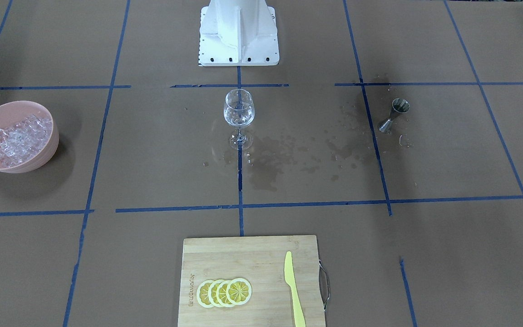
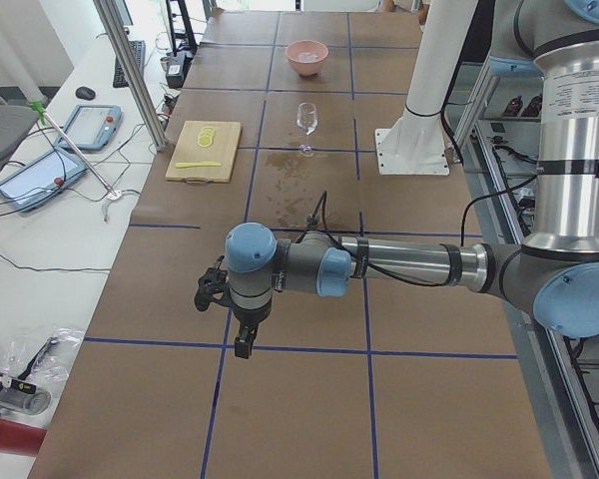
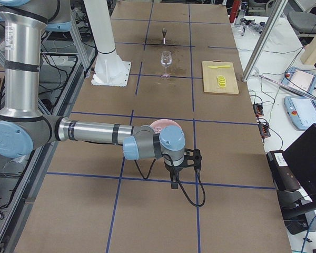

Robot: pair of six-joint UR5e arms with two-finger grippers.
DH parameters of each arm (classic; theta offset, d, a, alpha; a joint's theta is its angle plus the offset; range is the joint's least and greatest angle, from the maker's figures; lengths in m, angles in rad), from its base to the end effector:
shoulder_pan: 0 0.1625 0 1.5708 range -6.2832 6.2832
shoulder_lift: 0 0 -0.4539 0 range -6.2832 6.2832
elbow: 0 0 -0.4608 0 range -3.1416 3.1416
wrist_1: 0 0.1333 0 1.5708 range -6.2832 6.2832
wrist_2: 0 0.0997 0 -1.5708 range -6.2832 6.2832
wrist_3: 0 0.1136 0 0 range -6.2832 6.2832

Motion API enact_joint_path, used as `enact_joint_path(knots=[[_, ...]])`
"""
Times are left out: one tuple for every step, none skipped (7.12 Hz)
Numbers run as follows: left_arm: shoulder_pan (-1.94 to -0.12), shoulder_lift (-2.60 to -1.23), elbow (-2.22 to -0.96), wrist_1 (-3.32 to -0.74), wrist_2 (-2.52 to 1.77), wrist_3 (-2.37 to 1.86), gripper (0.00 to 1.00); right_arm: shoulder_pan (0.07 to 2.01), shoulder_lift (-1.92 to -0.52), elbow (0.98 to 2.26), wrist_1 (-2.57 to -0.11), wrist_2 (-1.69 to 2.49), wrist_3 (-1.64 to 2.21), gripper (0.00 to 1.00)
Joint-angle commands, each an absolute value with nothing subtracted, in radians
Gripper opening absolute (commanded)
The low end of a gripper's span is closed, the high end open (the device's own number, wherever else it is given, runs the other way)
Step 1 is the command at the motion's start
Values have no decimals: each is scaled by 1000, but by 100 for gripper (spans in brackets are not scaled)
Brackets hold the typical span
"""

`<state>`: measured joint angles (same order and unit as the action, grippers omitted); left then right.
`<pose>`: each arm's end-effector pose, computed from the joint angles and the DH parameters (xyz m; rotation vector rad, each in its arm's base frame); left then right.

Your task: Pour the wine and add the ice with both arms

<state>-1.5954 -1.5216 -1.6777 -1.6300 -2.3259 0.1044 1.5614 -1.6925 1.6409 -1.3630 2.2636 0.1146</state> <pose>-0.0689 -0.5449 0.6598 0.1598 0.7459 0.1200 0.0559 -0.5177 0.7076 0.1068 -0.6993 0.0467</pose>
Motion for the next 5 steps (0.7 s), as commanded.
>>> enact_joint_path(knots=[[-1597,-1513,-1690,-1653,-2342,173,100,1562,-1700,1638,-1364,2273,118,100],[-1594,-1514,-1680,-1660,-2342,172,100,1562,-1709,1638,-1367,2276,118,100],[-1597,-1511,-1702,-1661,-2344,170,100,1562,-1713,1641,-1364,2276,118,100],[-1595,-1517,-1721,-1664,-2342,175,100,1562,-1715,1640,-1365,2287,118,100],[-1597,-1510,-1736,-1663,-2342,173,100,1562,-1717,1640,-1364,2319,118,100]])
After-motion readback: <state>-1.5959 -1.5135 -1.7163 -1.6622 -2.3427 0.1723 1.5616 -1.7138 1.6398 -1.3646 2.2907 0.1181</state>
